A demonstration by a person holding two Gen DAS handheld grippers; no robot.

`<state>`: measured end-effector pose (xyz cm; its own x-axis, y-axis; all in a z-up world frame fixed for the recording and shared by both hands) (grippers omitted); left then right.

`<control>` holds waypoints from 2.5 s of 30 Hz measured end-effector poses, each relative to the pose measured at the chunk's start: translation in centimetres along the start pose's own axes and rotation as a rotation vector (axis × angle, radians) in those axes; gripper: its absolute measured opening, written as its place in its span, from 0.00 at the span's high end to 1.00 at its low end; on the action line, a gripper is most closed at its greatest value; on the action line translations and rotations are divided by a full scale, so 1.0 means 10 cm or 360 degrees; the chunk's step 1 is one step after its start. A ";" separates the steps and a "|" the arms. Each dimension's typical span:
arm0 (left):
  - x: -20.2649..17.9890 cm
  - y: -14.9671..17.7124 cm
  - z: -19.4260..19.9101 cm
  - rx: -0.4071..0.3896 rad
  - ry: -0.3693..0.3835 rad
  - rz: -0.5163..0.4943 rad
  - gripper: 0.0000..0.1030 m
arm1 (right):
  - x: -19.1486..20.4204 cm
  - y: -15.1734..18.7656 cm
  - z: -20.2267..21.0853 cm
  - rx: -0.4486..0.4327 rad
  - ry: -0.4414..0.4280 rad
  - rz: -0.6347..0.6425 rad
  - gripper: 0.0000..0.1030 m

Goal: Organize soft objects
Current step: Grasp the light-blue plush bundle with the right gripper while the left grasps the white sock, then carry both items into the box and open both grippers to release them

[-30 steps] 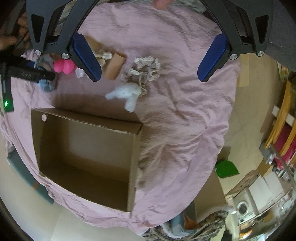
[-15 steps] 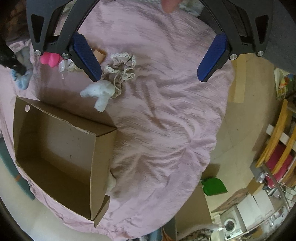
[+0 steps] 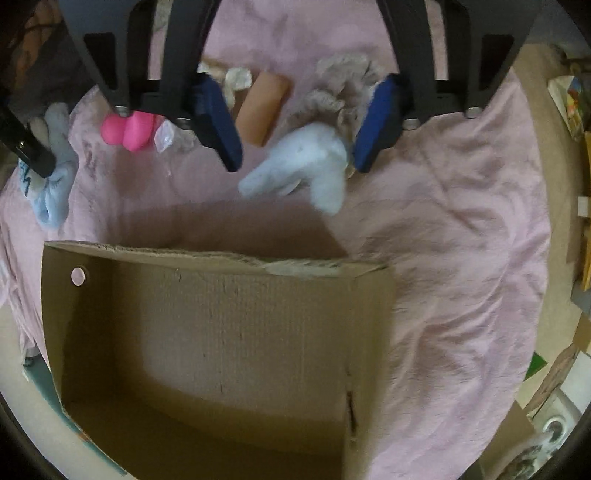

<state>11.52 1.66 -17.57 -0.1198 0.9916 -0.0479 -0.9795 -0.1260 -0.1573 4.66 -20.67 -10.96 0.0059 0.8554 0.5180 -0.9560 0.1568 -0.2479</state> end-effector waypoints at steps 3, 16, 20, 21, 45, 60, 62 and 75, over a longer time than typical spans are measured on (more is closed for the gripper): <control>-0.06 -0.01 -0.06 -0.0009 -0.0018 -0.0064 0.68 | 0.00 0.03 -0.01 0.0012 0.0009 0.0007 0.61; 0.05 0.18 0.96 -0.0375 0.0184 0.0076 0.72 | 0.25 0.08 0.08 -0.0007 -0.0060 0.0133 0.61; 0.08 0.02 1.25 -0.0490 0.0150 0.0101 0.72 | 0.53 -0.05 0.29 -0.0095 -0.0148 0.0234 0.61; 0.07 -0.04 1.29 -0.0518 0.0145 0.0102 0.72 | 0.61 -0.11 0.34 -0.0124 -0.0169 0.0257 0.61; -0.11 -1.01 0.59 -0.0784 -0.0123 -0.0109 0.71 | 0.55 -1.03 -0.34 -0.0251 -0.0029 0.0358 0.58; -0.09 -0.97 0.50 -0.0733 -0.0065 -0.0057 0.68 | 0.51 -1.00 -0.44 -0.0237 0.0047 0.0391 0.53; -0.09 -0.96 0.50 -0.0735 -0.0063 -0.0067 0.65 | 0.52 -1.00 -0.44 -0.0236 0.0037 0.0389 0.52; -0.12 -0.94 0.71 -0.0808 -0.0059 -0.0096 0.36 | 0.61 -1.08 -0.20 -0.0398 -0.0065 0.0390 0.13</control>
<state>19.76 1.83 -9.00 -0.0804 0.9967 0.0097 -0.7836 -0.0572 -0.6186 15.63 -16.14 -6.78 -0.2314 0.8629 0.4492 -0.8262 0.0694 -0.5591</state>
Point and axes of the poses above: each gripper's, at about its wrist camera, not at the fingertips, and z roughly against the way its jaws point, x to its left, y to its underside, the point moved 9 cm from there along -z, roughly the way its jaws point, and after that the axes turned 5 degrees about -y, right-handed, at the moved point
